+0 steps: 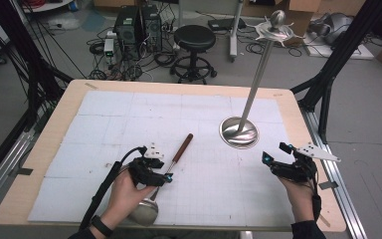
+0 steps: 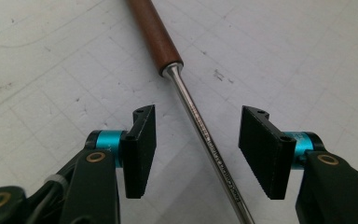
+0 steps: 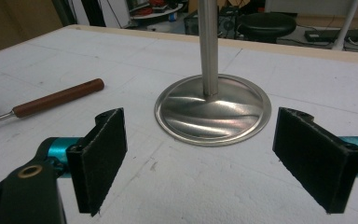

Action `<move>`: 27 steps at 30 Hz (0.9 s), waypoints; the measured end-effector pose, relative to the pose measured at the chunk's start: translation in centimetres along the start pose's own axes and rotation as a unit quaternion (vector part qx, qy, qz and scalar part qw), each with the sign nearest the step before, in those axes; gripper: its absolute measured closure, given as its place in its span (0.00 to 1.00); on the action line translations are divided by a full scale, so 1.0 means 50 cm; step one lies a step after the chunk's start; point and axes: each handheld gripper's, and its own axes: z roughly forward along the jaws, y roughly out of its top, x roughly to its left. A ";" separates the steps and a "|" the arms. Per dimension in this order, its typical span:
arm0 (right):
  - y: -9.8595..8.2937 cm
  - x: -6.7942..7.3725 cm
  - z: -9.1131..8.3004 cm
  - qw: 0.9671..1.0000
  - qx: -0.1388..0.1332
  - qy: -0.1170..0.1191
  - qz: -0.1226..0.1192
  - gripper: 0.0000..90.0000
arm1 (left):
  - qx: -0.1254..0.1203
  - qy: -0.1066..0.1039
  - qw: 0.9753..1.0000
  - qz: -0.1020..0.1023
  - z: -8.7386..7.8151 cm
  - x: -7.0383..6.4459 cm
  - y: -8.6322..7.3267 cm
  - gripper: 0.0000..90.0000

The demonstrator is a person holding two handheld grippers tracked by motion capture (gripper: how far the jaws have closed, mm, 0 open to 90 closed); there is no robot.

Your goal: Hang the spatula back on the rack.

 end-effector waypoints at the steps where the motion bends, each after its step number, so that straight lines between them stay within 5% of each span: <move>1: 0.000 0.000 0.000 1.000 0.000 0.000 0.001 0.19 | 0.002 0.001 1.000 0.002 0.001 0.000 0.000 0.54; 14: 0.000 -0.001 0.000 1.000 0.000 0.001 0.000 0.19 | 0.034 0.024 0.999 0.014 0.016 -0.011 0.000 0.77; 27: -0.001 -0.003 -0.002 1.000 -0.001 0.001 0.003 0.19 | 0.045 0.017 0.999 0.011 0.012 0.012 0.003 0.92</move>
